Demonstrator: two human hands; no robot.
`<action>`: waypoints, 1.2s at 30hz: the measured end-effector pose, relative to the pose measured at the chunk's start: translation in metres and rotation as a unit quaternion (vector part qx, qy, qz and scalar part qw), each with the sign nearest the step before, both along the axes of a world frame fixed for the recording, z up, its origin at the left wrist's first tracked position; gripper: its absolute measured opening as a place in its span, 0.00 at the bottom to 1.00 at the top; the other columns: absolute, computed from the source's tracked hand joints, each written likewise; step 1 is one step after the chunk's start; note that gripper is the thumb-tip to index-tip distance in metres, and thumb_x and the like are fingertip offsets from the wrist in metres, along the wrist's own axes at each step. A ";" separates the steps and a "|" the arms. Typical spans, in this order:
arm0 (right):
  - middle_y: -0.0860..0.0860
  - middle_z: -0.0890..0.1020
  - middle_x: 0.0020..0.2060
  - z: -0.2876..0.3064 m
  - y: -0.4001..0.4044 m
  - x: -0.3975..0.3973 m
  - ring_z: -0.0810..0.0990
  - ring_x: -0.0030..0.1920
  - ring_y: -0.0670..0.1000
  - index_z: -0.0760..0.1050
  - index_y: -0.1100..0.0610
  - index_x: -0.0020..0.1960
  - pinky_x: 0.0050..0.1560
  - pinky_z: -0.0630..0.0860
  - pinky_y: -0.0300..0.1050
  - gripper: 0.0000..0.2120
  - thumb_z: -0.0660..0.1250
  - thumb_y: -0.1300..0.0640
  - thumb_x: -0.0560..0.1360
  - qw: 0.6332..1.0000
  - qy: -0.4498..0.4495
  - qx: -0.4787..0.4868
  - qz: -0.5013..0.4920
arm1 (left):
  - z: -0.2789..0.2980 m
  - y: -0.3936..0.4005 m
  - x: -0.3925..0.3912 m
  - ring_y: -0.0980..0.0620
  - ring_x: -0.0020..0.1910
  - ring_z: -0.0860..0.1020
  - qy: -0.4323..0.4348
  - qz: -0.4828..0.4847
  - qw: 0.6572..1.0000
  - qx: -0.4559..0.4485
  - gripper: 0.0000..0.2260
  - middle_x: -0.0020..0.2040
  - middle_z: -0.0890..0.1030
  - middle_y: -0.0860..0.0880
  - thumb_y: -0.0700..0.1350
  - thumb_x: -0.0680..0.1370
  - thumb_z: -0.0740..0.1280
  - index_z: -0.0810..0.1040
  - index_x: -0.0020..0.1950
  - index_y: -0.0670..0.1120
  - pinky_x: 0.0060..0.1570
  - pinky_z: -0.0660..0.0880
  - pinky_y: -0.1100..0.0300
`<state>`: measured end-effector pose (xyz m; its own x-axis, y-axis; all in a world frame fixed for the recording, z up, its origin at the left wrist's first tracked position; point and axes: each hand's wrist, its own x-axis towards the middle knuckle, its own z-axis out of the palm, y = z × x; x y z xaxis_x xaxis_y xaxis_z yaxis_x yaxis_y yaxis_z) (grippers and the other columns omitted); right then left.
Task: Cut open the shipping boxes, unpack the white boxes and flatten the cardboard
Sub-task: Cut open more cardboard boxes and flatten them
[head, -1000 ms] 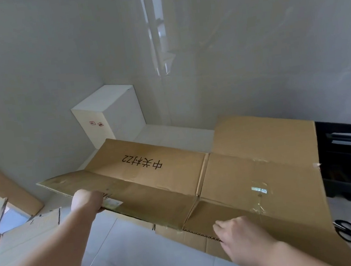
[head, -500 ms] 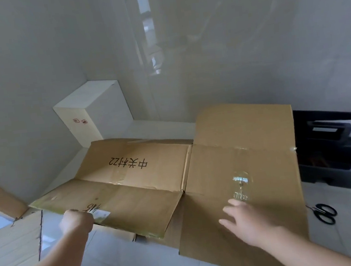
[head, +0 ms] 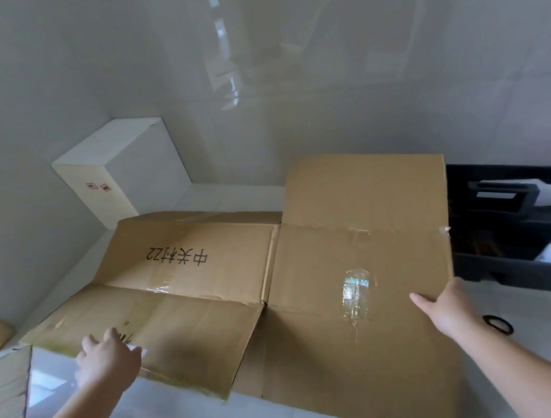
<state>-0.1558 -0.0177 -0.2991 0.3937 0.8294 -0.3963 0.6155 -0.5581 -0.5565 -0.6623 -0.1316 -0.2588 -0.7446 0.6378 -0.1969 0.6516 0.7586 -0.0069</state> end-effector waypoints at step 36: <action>0.55 0.66 0.70 -0.025 -0.145 -0.006 0.66 0.70 0.52 0.56 0.62 0.73 0.67 0.61 0.40 0.45 0.70 0.36 0.69 0.969 -0.034 -0.184 0.161 | -0.050 0.045 0.242 0.46 0.77 0.42 -0.035 -0.519 0.844 -0.130 0.32 0.79 0.42 0.48 0.59 0.80 0.57 0.45 0.78 0.52 0.73 0.44 0.41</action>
